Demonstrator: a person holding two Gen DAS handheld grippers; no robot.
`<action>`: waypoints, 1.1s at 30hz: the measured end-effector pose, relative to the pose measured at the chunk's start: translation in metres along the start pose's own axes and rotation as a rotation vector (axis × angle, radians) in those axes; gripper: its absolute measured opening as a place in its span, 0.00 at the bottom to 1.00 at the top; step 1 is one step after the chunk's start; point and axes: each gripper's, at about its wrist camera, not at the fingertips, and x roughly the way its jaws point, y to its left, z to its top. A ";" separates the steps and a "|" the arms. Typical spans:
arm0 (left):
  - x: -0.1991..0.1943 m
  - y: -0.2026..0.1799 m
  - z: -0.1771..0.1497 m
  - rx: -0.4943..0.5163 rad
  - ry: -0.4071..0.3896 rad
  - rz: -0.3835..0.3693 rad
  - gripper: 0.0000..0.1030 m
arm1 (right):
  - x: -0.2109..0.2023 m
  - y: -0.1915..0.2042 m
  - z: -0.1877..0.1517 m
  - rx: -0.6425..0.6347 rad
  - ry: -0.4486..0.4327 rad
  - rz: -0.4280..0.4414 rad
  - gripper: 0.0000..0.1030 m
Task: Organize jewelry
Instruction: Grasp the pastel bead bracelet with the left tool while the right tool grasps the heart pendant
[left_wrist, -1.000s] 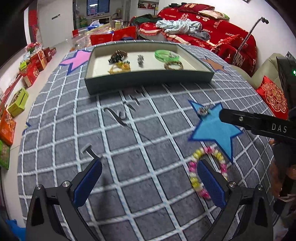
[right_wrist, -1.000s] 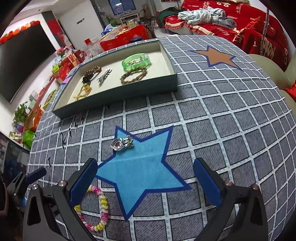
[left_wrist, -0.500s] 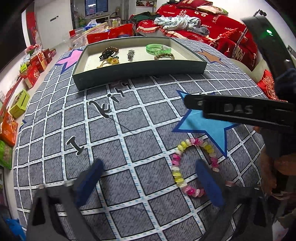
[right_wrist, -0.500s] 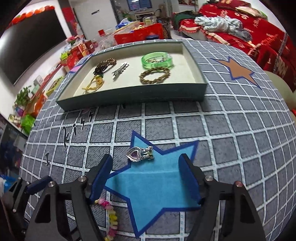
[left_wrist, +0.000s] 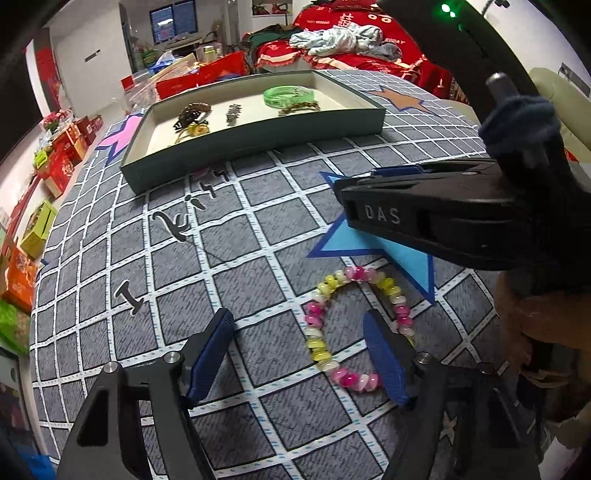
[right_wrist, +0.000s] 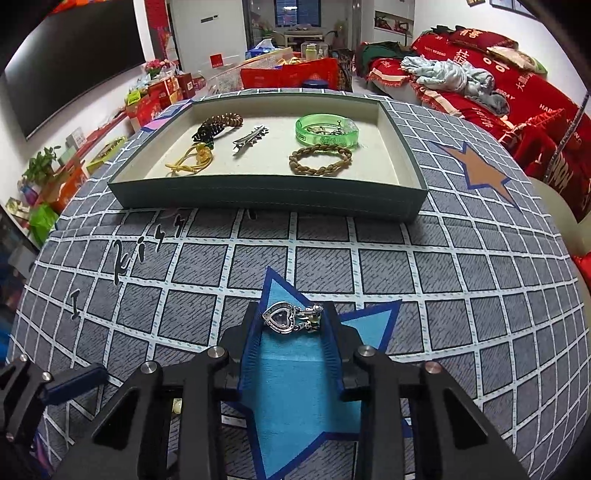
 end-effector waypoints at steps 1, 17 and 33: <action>0.000 -0.001 0.000 0.003 0.000 -0.001 0.85 | -0.001 -0.002 -0.001 0.013 0.001 0.008 0.34; -0.003 -0.007 0.004 0.039 -0.007 -0.110 0.27 | -0.030 -0.020 -0.011 0.086 -0.030 0.043 0.33; -0.018 0.030 0.011 -0.054 -0.051 -0.166 0.27 | -0.041 -0.029 -0.016 0.135 -0.036 0.051 0.33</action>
